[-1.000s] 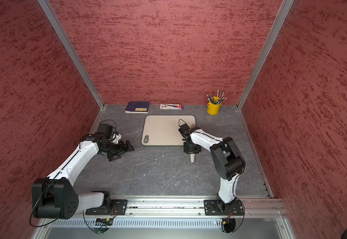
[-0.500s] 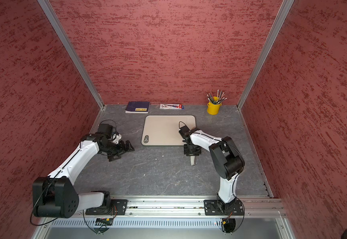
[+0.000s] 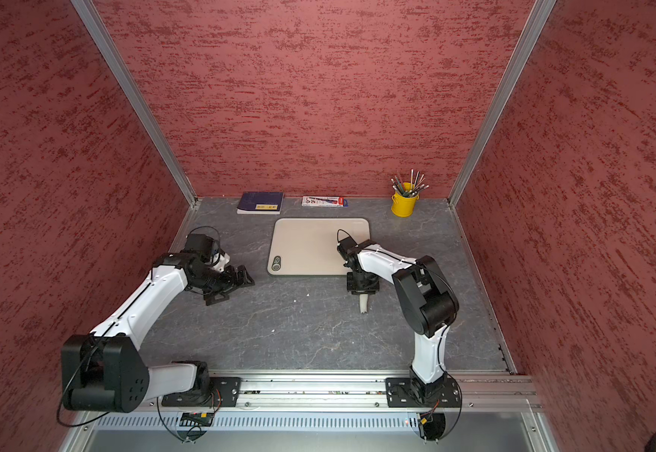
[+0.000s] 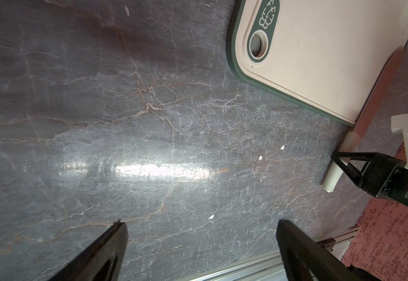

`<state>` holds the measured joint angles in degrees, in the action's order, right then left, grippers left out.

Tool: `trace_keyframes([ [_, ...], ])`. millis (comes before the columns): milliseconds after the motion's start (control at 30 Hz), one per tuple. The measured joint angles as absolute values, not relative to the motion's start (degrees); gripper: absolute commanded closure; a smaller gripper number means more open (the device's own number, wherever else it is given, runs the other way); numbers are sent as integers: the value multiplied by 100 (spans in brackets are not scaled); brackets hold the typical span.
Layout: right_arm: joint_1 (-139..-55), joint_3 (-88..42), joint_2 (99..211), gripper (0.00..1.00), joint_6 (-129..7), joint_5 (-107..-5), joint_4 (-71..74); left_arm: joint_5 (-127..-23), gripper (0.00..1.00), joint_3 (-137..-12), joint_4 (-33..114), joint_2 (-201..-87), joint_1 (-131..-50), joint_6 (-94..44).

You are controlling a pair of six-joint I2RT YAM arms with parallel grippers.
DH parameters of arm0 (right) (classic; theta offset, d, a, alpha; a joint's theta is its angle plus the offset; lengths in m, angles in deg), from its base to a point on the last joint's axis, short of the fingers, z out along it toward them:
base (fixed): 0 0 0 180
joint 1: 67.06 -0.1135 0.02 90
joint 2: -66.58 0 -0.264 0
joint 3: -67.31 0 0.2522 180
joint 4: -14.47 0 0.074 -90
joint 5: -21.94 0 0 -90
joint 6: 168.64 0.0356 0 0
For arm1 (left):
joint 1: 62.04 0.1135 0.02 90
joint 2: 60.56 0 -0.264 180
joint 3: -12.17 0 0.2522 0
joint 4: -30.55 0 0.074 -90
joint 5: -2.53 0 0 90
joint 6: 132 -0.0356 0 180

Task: Align the knife with the edge of the cutting board
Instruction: Place the knife at the edge of the cutting board.

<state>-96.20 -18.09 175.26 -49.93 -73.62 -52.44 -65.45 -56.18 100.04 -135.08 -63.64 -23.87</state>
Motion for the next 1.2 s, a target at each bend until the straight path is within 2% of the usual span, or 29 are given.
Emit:
trace_keyframes([
  [1200,-9356,-2025,17622,100,-5402,-7144,-5333,-6529,0,-5618,10004,-13556,-6364,-2387],
])
